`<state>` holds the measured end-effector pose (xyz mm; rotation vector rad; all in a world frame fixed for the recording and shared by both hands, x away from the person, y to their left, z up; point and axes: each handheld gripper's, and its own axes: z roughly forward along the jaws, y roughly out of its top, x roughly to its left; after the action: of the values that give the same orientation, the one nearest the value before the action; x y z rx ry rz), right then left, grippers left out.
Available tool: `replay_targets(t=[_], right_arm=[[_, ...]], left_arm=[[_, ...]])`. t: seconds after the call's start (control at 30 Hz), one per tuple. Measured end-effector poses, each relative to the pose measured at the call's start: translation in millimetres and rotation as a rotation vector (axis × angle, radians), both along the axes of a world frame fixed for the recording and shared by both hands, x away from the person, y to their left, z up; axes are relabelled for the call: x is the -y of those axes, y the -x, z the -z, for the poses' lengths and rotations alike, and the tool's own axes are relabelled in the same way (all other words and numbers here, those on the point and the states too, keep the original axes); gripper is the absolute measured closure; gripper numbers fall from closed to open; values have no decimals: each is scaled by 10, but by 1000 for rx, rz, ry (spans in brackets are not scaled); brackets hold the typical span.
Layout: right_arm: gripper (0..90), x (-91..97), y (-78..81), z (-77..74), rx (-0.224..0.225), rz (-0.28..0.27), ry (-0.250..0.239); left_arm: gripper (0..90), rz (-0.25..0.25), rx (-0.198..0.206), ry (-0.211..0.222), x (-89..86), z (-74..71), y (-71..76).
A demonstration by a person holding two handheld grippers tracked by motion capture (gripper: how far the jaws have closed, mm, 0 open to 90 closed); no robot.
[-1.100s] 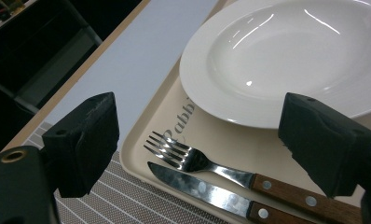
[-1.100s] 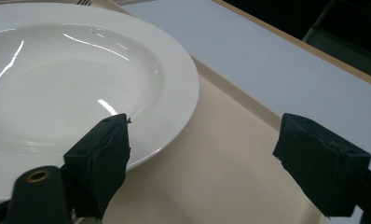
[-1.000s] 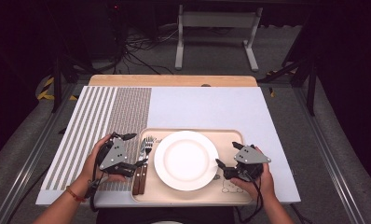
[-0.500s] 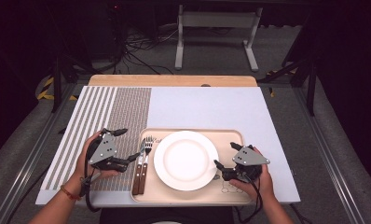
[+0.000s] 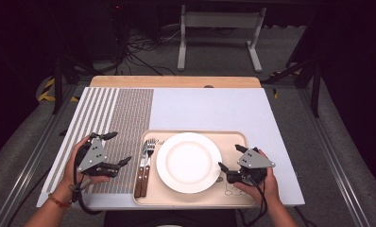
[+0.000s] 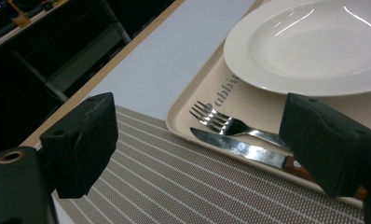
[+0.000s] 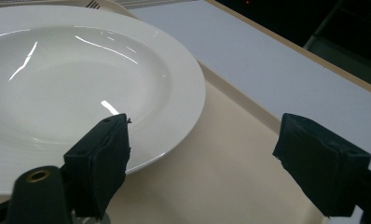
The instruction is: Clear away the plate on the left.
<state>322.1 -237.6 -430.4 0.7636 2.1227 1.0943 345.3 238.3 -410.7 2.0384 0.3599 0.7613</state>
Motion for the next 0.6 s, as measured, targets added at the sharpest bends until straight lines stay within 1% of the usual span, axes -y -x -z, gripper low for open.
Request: replay_targets(t=[0.1,0.13,0.17,0.27,0.43,0.57,0.6], right_arm=[[179,-1,5,1,2,3,2],[179,1,8,2,2,4,2],[179,4,10,4,1,5,3],[180,8,16,4,0,8,1],[179,18,28,5,3,10,1],[180,37,40,1,7,12,-1],[179,40,45,0,8,13,-3]], left_arm=[[122,-7,0,10,-78,5,32],[122,-7,0,10,-78,5,32],[120,-14,0,5,-119,13,47],[118,-22,-4,7,-166,28,66],[116,-28,-5,-1,-213,50,86],[117,-38,-5,3,-258,68,99],[117,-39,-9,10,-264,70,96]])
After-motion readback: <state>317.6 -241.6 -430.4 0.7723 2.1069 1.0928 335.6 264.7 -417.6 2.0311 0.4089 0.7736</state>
